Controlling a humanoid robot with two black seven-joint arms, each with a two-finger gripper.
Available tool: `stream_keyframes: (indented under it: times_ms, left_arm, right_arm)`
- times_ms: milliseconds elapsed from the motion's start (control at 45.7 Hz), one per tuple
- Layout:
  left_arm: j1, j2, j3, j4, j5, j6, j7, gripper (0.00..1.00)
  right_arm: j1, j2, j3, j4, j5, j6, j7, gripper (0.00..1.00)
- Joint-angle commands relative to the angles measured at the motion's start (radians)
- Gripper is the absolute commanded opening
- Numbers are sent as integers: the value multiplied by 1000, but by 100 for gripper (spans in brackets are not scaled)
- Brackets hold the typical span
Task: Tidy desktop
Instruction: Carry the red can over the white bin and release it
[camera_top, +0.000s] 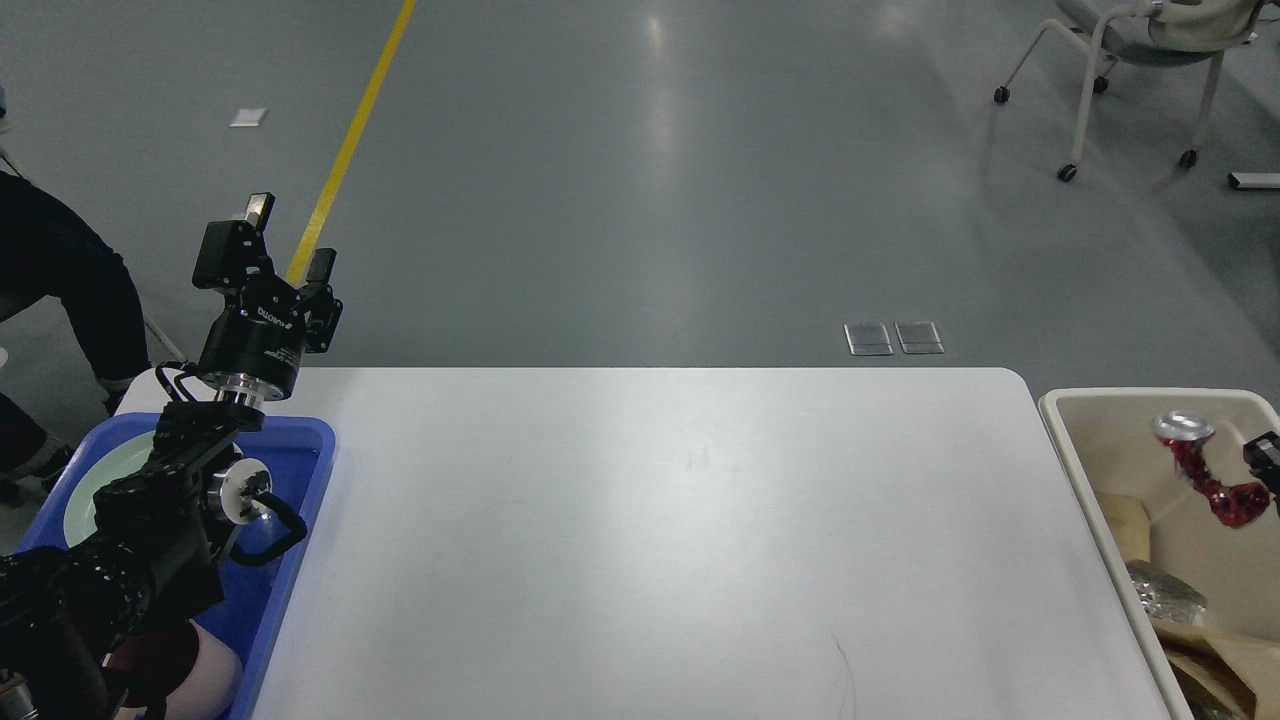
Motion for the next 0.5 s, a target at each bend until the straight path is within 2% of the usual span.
stream_keyframes:
  times_ms: [0, 197, 372, 482]
  left_arm:
    - [0, 0, 0, 0, 0, 0, 0, 96]
    - [0, 0, 1, 0, 0, 0, 0, 96]
    - [0, 0, 1, 0, 0, 0, 0, 96]
    - [0, 0, 0, 0, 0, 1, 0, 96]
  right_arm:
    - [-29, 11, 7, 1, 1, -54, 0, 100]
    - [-29, 25, 54, -1, 1, -54, 0, 100]
    - [-22, 34, 369, -71, 0, -66, 14, 100]
    - [12, 91, 593, -85, 0, -63, 51, 100]
